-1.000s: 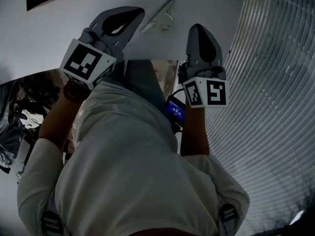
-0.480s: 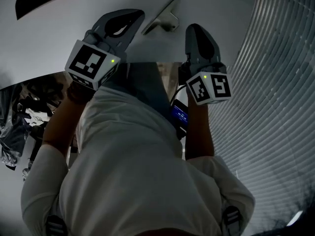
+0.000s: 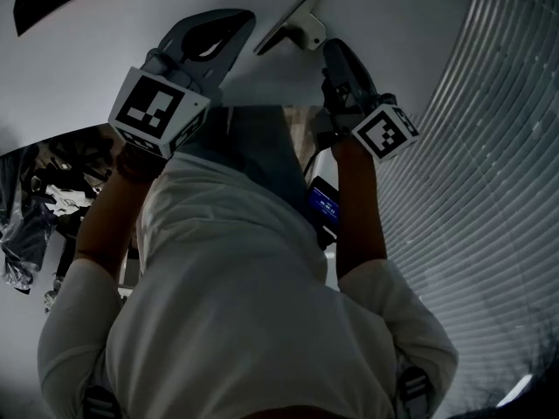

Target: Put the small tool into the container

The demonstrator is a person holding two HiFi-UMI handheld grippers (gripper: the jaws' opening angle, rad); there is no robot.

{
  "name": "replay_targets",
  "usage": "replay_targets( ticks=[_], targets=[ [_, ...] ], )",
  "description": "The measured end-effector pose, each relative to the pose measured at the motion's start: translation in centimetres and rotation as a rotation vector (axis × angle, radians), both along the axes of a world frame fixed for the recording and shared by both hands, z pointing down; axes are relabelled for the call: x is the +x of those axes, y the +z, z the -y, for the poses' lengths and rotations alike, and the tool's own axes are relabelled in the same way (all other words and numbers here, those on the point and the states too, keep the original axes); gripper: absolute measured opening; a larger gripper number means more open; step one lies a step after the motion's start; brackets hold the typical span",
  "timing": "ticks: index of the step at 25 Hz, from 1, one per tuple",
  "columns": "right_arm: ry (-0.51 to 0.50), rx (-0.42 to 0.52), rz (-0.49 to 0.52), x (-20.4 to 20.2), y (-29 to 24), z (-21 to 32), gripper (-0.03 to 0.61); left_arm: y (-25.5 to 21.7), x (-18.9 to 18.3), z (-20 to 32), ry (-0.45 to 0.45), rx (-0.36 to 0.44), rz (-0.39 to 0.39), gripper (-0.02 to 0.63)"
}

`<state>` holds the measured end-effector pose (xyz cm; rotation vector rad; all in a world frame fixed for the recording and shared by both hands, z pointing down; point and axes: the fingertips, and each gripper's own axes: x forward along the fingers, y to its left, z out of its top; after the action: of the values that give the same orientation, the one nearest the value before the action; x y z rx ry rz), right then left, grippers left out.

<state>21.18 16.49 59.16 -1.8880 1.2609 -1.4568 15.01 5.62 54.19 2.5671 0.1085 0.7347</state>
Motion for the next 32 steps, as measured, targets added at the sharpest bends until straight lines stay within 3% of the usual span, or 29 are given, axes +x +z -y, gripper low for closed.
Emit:
replay_targets(
  ticks=[5, 19, 22, 32],
  targets=[
    [0.024, 0.032, 0.108, -1.0, 0.5, 0.4, 0.057, 0.0, -0.2, 0.2, -0.013, -0.016, -0.005, 0.003],
    [0.030, 0.013, 0.187, -1.6, 1.1, 1.7, 0.060, -0.1, -0.9, 1.1, -0.031, -0.036, -0.001, 0.003],
    [0.035, 0.011, 0.181, -1.3, 0.9, 1.9, 0.026, -0.4, -1.0, 1.4, -0.040, -0.036, -0.005, 0.003],
    [0.061, 0.055, 0.235, -1.3, 0.6, 2.0, 0.008, -0.7, -0.9, 1.4, -0.046, -0.039, -0.021, 0.003]
  ],
)
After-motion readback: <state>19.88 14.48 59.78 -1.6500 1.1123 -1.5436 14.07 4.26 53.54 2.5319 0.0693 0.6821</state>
